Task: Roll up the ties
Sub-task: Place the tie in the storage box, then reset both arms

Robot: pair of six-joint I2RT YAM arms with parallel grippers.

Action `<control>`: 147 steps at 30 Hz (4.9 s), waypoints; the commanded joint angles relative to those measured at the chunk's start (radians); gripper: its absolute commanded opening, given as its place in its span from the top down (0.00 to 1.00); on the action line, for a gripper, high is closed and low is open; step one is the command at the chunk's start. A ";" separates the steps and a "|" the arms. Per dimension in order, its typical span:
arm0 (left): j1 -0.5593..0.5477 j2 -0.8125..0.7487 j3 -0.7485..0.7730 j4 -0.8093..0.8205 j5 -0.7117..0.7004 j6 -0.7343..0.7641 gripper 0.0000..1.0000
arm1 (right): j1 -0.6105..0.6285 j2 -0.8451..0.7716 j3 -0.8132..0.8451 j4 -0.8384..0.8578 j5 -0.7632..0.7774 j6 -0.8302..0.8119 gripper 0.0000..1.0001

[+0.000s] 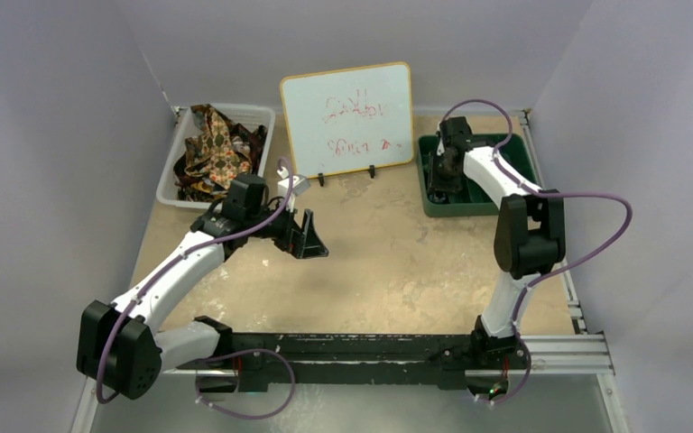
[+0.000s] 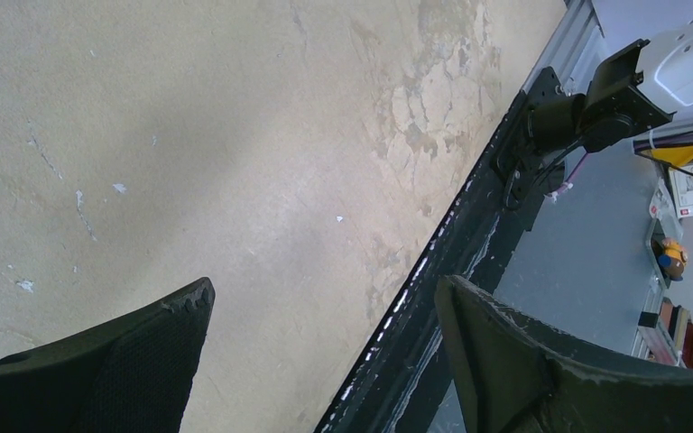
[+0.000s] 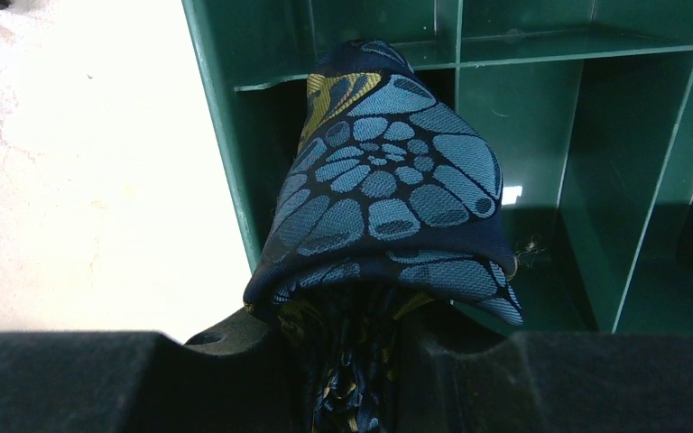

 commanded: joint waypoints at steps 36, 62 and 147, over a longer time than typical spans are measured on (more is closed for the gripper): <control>0.004 -0.020 -0.009 0.030 0.035 0.024 0.10 | 0.029 -0.085 -0.019 -0.082 -0.010 0.048 1.00; 0.004 -0.015 -0.010 0.030 0.048 0.024 0.11 | 0.078 -0.077 -0.037 -0.131 -0.030 0.026 1.00; 0.004 0.010 -0.004 0.026 0.063 0.032 0.12 | 0.127 -0.086 0.035 -0.221 0.024 0.082 0.17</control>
